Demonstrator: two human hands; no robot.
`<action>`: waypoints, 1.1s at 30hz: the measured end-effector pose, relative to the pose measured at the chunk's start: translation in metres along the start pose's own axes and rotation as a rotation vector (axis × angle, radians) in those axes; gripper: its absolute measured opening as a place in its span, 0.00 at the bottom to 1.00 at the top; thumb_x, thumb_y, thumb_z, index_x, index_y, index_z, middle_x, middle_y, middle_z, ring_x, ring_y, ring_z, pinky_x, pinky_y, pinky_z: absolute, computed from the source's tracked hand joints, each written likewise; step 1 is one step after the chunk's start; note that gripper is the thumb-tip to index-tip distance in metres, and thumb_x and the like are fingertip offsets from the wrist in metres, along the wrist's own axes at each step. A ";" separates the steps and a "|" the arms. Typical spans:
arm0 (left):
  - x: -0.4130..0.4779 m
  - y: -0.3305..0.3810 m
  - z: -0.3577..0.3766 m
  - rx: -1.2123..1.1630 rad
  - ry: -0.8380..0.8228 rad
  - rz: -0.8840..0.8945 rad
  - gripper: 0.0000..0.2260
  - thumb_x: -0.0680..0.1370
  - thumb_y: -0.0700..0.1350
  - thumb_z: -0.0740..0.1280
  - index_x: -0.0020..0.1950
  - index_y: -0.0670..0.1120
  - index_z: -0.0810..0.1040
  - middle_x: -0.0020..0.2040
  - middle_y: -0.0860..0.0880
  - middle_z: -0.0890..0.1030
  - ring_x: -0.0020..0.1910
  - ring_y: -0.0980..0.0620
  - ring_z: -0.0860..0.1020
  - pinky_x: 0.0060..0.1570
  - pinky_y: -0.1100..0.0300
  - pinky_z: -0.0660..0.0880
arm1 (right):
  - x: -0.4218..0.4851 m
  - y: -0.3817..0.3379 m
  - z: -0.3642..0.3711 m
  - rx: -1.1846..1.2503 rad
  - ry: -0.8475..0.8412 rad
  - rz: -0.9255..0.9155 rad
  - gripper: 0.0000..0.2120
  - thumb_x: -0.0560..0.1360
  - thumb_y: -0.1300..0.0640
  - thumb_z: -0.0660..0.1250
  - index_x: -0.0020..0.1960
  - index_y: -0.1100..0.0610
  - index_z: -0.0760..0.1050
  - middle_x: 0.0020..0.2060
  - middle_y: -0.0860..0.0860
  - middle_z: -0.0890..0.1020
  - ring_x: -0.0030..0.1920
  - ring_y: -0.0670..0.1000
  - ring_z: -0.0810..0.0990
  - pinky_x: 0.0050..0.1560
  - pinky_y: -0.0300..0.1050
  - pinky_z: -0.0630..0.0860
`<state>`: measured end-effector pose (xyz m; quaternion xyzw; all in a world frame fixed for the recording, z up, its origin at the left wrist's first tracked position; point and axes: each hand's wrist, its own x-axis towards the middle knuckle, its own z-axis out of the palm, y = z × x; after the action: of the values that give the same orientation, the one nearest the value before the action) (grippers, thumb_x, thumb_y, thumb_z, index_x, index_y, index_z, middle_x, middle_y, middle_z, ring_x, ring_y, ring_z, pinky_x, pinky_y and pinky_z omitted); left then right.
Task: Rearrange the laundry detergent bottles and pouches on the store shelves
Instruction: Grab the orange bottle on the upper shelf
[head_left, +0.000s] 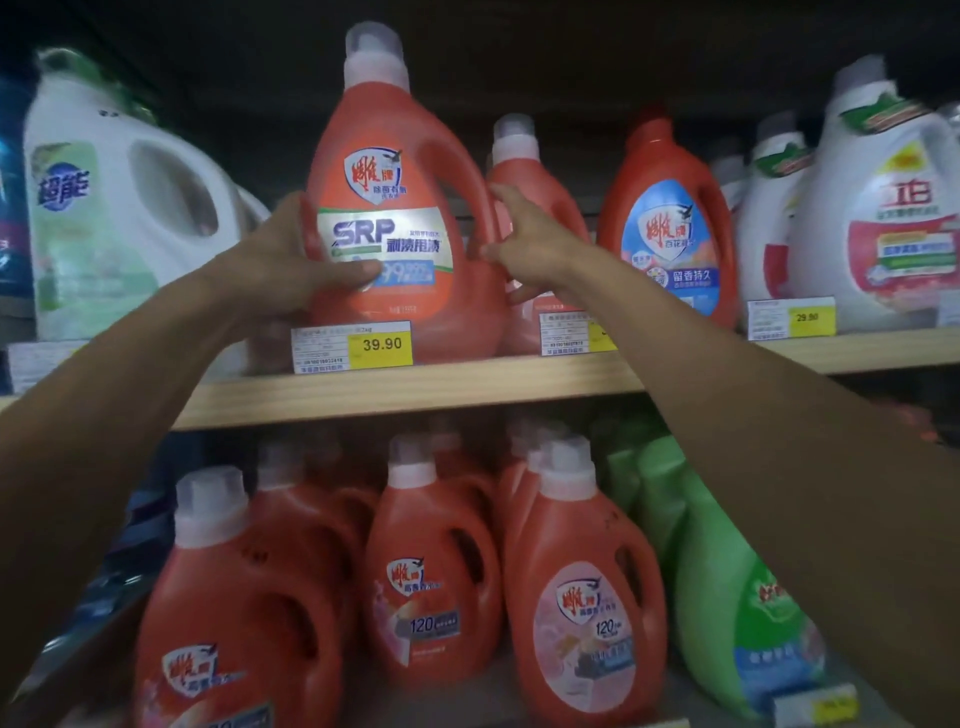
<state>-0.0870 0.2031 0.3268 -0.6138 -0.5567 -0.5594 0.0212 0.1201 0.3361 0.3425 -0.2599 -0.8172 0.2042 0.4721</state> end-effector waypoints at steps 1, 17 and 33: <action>0.001 0.002 0.003 0.017 0.000 0.001 0.27 0.72 0.45 0.78 0.66 0.50 0.69 0.51 0.53 0.82 0.45 0.56 0.84 0.35 0.59 0.79 | 0.001 0.002 -0.003 -0.001 -0.009 0.008 0.31 0.81 0.65 0.63 0.77 0.44 0.58 0.50 0.55 0.78 0.42 0.55 0.80 0.47 0.62 0.85; 0.021 0.047 0.107 0.039 -0.026 -0.040 0.27 0.70 0.50 0.79 0.62 0.57 0.67 0.48 0.56 0.81 0.43 0.58 0.82 0.31 0.57 0.81 | -0.009 0.071 -0.098 -0.050 0.023 0.064 0.20 0.82 0.61 0.64 0.72 0.54 0.66 0.55 0.55 0.82 0.46 0.58 0.86 0.37 0.56 0.86; 0.005 0.083 0.156 0.069 -0.007 -0.047 0.26 0.72 0.47 0.78 0.66 0.54 0.69 0.53 0.54 0.82 0.47 0.57 0.85 0.37 0.55 0.83 | -0.020 0.093 -0.135 -0.142 0.097 0.118 0.16 0.80 0.64 0.58 0.66 0.57 0.69 0.56 0.64 0.82 0.50 0.66 0.86 0.46 0.67 0.84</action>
<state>0.0738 0.2762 0.3211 -0.6016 -0.5900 -0.5379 0.0275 0.2686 0.4089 0.3390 -0.3497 -0.7891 0.1604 0.4788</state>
